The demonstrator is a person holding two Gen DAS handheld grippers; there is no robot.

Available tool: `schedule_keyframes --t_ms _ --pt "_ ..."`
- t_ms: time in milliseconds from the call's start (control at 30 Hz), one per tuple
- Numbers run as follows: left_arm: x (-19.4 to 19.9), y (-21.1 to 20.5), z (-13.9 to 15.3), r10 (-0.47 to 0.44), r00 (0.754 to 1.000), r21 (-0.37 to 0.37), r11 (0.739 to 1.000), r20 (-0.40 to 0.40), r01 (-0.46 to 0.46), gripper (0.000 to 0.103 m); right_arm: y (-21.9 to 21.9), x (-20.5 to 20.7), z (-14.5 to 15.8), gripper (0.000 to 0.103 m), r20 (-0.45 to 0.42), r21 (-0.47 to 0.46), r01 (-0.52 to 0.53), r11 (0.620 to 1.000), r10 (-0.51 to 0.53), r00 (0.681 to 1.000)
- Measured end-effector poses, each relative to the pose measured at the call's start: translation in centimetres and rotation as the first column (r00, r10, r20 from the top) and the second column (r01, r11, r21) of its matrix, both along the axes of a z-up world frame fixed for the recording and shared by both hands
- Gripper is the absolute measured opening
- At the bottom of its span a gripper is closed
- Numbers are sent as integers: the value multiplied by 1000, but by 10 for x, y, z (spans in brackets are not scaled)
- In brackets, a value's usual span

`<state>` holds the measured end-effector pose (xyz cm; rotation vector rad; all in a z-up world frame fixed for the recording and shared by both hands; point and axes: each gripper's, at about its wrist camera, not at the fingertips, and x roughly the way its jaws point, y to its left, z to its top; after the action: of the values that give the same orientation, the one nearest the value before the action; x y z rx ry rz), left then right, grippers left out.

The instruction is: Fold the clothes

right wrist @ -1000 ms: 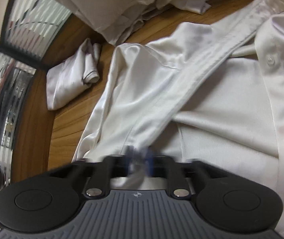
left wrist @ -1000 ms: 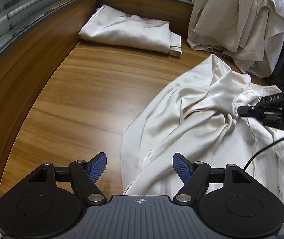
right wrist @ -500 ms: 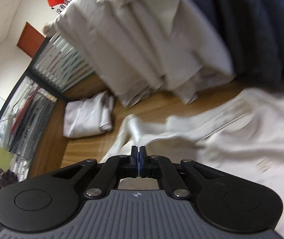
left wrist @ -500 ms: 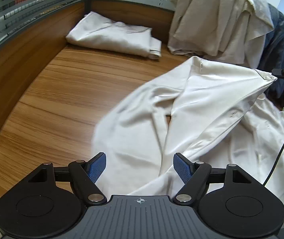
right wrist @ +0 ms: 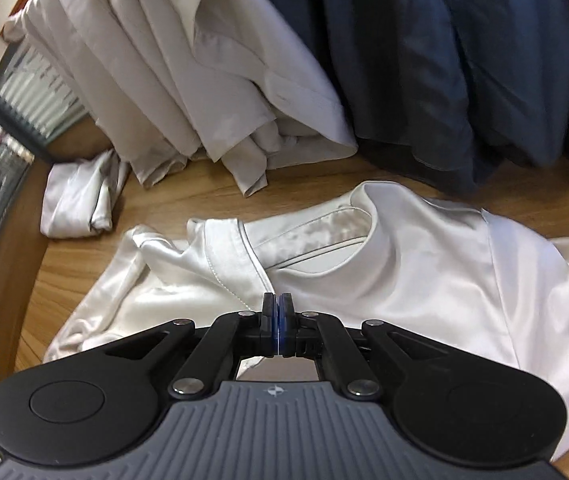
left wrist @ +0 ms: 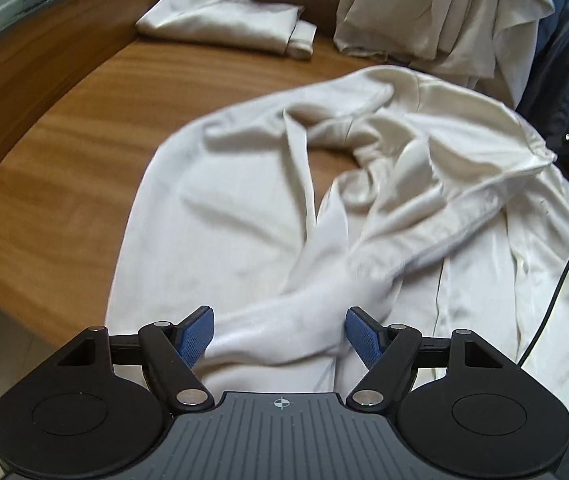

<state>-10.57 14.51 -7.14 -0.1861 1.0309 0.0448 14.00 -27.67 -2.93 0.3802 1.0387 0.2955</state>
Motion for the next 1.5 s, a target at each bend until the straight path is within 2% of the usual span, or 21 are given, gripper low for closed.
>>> schedule_keyframes --t_ms 33,67,100,133,200,333,467,533,567,600,667,767,933,1033,1133,1167,1233,1367,1433,1467,1500 --pt "-4 -2 -3 9 1000 -2 1000 -1 -9 75 1 2 -1 1 2 -5 -18 1000 18 1000" --pt "-8 -4 -5 18 1000 -4 1000 -2 -18 63 1 4 -2 1 5 -10 -37 999 37 999" --pt "-12 -6 -7 28 1000 -3 1000 0 -28 31 5 6 -3 1 5 -14 -52 999 53 999" --pt "-16 -9 -4 41 999 14 999 17 -42 23 10 9 -3 1 6 -18 -68 998 68 998" --pt "-25 -14 3 69 996 48 996 53 -72 16 12 12 -3 1 6 -24 -102 995 102 995" --pt "-41 -27 27 156 983 94 982 100 -166 16 11 16 3 1 22 -28 -150 988 151 988" --pt "-66 -46 39 218 970 32 974 111 -222 19 7 26 13 1 56 -27 -170 985 171 984" --pt "-77 -59 38 224 970 -25 975 90 -223 27 4 32 16 1 69 -35 -176 984 178 982" --pt "-83 -66 35 215 974 -40 976 76 -213 35 3 36 17 1 70 -39 -183 982 185 980" --pt "-88 -74 33 204 977 -43 978 65 -202 39 3 39 17 1 68 -46 -190 981 193 979" --pt "-99 -90 30 183 981 -47 983 59 -180 41 3 45 15 1 57 -66 -210 975 214 975" --pt "-105 -98 31 193 977 -33 981 85 -191 52 7 51 8 1 43 -110 -243 964 249 968" --pt "-89 -90 27 182 977 -1 983 114 -183 53 13 57 -5 1 43 -197 -244 950 257 966" --pt "-71 -82 22 150 981 30 987 125 -155 52 15 60 -10 1 41 -212 -240 947 254 966" --pt "-58 -79 19 89 986 63 993 142 -99 49 17 61 -13 1 36 -223 -252 942 267 963" --pt "-53 -78 16 60 989 80 994 137 -71 44 17 61 -14 1 35 -225 -256 940 271 962" --pt "-46 -76 12 10 993 97 995 118 -22 43 18 61 -14 1 33 -226 -263 938 277 960" --pt "-35 -66 7 -23 995 77 997 97 15 53 18 61 -16 1 28 -224 -278 934 291 956" --pt "-31 -60 4 -28 996 41 999 85 24 55 18 61 -17 1 27 -223 -286 932 299 954" --pt "-29 -57 3 -32 996 17 999 79 30 53 17 61 -17 1 27 -220 -288 932 301 953" --pt "-27 -55 2 -37 997 -7 999 73 37 34 17 62 -18 1 26 -218 -290 932 303 953"
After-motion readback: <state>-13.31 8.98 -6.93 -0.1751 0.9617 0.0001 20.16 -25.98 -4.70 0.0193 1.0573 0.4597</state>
